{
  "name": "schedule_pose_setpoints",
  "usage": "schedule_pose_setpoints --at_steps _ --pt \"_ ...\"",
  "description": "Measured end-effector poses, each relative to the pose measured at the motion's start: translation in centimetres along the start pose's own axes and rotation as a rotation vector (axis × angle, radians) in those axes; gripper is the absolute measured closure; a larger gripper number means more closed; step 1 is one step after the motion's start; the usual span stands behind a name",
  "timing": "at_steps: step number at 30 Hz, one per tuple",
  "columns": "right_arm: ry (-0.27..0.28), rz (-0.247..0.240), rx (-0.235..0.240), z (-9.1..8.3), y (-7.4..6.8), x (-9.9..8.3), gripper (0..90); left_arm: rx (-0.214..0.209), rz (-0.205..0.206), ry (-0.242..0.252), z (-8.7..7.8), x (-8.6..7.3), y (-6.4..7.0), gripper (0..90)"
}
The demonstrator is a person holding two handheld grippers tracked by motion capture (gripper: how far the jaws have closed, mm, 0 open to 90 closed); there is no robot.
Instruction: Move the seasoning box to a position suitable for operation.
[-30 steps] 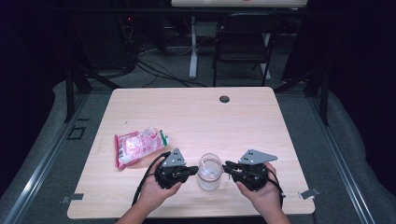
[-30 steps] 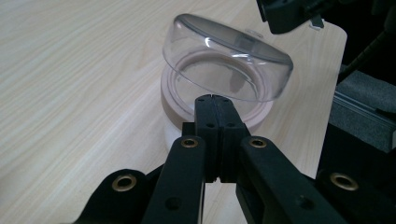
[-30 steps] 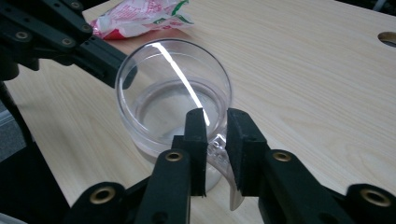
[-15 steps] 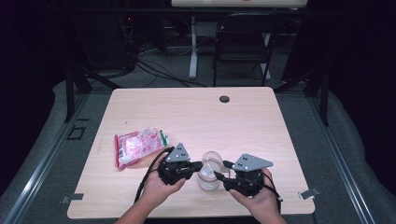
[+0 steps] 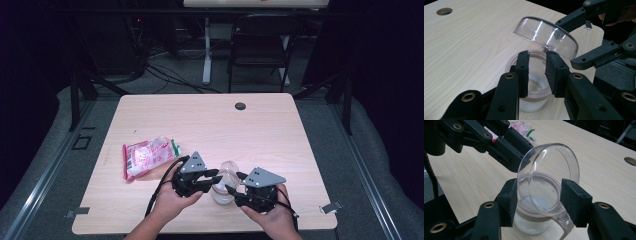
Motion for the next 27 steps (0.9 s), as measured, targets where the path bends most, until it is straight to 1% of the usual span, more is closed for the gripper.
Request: schedule_pose_setpoints --at_steps 3,5,6,10,13,15,17,18,20,21,24,25,26,27 --pt "0.005 0.004 0.005 -0.1 0.0 0.0 48.7 0.010 -0.007 -0.004 0.2 -0.2 -0.2 69.8" --pt "0.009 0.008 0.004 -0.1 0.1 0.0 49.0 0.019 -0.003 -0.007 0.4 -0.3 -0.4 68.2" --pt "0.011 0.010 0.004 -0.1 0.1 0.0 49.0 0.019 -0.012 -0.004 0.5 -0.4 -0.6 67.7" --pt "0.011 0.011 0.008 -0.2 0.2 -0.1 49.5 0.030 -0.020 -0.016 0.8 -0.6 -0.9 66.5" --pt "0.014 0.013 0.005 -0.3 0.2 -0.1 50.1 0.048 -0.024 -0.026 1.3 -0.9 -1.3 65.8" --pt "0.014 0.014 0.005 -0.3 0.2 -0.1 50.4 0.048 -0.025 -0.032 1.5 -1.0 -1.5 65.6" --pt "0.017 0.016 0.005 -0.5 0.2 -0.1 51.3 0.065 -0.031 -0.034 1.9 -1.1 -1.8 64.9" --pt "0.020 0.020 0.003 -0.5 0.2 -0.1 51.6 0.061 -0.035 -0.041 1.9 -1.2 -1.9 64.7" --pt "0.018 0.022 0.003 -0.6 0.3 -0.1 51.8 0.065 -0.043 -0.038 2.0 -1.2 -2.0 64.6" --pt "0.018 0.023 0.004 -0.6 0.3 -0.1 52.0 0.061 -0.045 -0.049 2.1 -1.2 -2.1 64.6" --pt "0.025 0.031 -0.005 -0.9 0.3 -0.2 53.0 0.066 -0.051 -0.054 2.5 -1.5 -2.3 66.2" --pt "0.023 0.032 -0.007 -1.0 0.4 -0.2 53.5 0.066 -0.051 -0.054 2.5 -1.5 -2.3 67.0" --pt "0.022 0.032 -0.009 -1.0 0.4 -0.3 53.6 0.064 -0.047 -0.068 2.5 -1.5 -2.4 67.7" --pt "0.023 0.035 -0.010 -1.1 0.4 -0.3 53.8 0.074 -0.045 -0.067 2.6 -1.6 -2.4 68.8"
Point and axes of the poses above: each handheld gripper's, and its own axes: z roughly forward along the jaws, x roughly out of its top, y roughly to its right, the point moved 3 cm from there along z, roughly forward along the jaws, and after that the axes turned 14 degrees about -z, right-handed, at the moved point
